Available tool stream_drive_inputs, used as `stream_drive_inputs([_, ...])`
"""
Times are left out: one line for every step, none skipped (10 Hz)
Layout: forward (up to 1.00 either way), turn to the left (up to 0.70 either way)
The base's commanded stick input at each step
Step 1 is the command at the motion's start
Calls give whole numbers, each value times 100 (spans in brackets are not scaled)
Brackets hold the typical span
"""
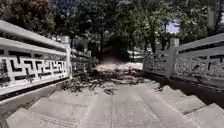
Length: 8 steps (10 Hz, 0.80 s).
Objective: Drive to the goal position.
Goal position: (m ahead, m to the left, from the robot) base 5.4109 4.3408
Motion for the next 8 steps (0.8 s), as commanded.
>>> stream_drive_inputs([45,0])
stream_drive_inputs([45,0])
stream_drive_inputs([45,0])
stream_drive_inputs([45,0])
stream_drive_inputs([45,0])
stream_drive_inputs([45,0])
stream_drive_inputs([45,0])
stream_drive_inputs([45,0])
